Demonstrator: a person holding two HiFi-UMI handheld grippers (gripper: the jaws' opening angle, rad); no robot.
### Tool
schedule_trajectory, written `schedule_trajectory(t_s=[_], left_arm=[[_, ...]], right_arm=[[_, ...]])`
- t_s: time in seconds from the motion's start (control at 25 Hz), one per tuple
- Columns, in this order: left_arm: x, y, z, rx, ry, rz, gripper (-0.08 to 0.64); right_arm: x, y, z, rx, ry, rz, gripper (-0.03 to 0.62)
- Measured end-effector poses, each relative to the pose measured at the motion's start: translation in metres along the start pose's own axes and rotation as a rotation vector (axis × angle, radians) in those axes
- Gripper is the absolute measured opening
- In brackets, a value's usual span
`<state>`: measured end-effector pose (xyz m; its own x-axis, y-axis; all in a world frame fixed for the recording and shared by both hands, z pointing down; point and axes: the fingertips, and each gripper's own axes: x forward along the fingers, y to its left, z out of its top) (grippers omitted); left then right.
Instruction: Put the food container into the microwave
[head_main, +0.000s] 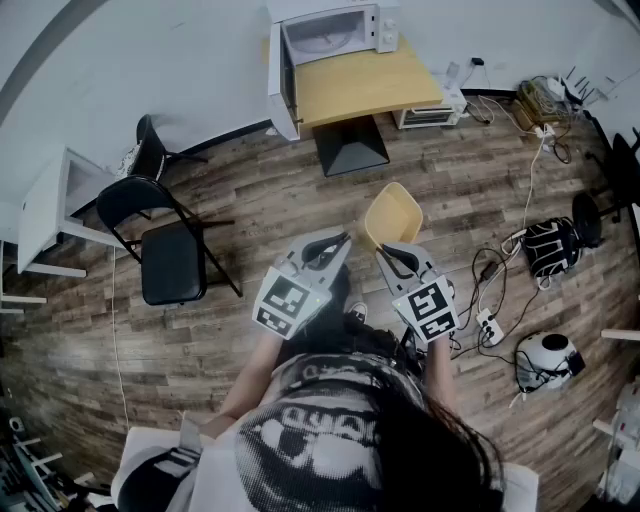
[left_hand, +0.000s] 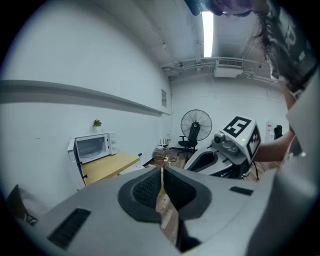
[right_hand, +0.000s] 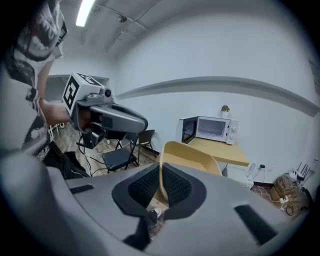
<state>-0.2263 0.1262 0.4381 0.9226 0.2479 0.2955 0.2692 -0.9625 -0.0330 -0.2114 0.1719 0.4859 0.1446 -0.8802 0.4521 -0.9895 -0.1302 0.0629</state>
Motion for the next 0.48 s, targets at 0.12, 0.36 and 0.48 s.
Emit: schedule_trajectory(t_s=[0.12,0.36,0.48], left_arm=[[0.005,0.001,-0.002,-0.002,0.002,-0.002,0.012],[0.013,0.010,-0.005,-0.008,0.014,-0.010,0.012],[0.018,0.019,-0.006,-0.012,0.020,-0.011,0.012]], right_arm=[[0.002,-0.006,-0.002,0.009,-0.002,-0.004,0.026],[0.012,-0.018,-0.001,0.026,-0.011,-0.015,0.026],[0.022,-0.025,0.000,0.030,-0.006,-0.012,0.026]])
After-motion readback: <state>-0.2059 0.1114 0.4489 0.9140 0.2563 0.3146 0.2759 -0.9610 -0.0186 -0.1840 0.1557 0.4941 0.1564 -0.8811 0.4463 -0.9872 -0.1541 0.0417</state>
